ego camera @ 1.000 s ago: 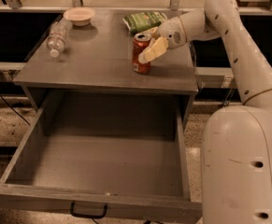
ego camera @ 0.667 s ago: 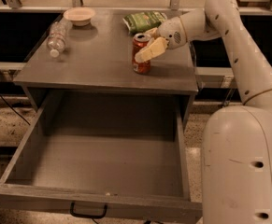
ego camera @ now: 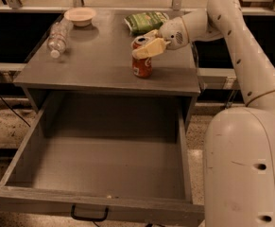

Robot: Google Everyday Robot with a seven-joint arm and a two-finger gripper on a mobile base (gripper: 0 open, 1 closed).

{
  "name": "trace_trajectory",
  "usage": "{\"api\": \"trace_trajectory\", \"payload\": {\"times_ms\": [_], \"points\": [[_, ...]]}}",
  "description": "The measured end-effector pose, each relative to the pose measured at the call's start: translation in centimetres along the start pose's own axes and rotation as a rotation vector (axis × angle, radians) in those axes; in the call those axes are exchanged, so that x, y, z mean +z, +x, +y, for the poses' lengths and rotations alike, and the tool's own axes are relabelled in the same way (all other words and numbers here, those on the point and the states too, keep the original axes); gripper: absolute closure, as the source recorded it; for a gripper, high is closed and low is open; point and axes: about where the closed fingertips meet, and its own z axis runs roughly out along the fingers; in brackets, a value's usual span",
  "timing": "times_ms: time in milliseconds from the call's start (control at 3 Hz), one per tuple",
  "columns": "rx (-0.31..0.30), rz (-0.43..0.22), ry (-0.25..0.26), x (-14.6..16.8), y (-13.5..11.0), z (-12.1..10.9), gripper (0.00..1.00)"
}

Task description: Place coke can into top drawer

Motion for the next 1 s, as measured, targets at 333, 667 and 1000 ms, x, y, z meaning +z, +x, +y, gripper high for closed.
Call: {"api": "trace_trajectory", "payload": {"times_ms": [333, 667, 1000], "points": [[0.0, 0.0, 0.0, 0.0, 0.0, 0.0, 0.97], [0.0, 0.0, 0.0, 0.0, 0.0, 0.0, 1.0], [0.0, 0.0, 0.0, 0.0, 0.0, 0.0, 1.0]]}}
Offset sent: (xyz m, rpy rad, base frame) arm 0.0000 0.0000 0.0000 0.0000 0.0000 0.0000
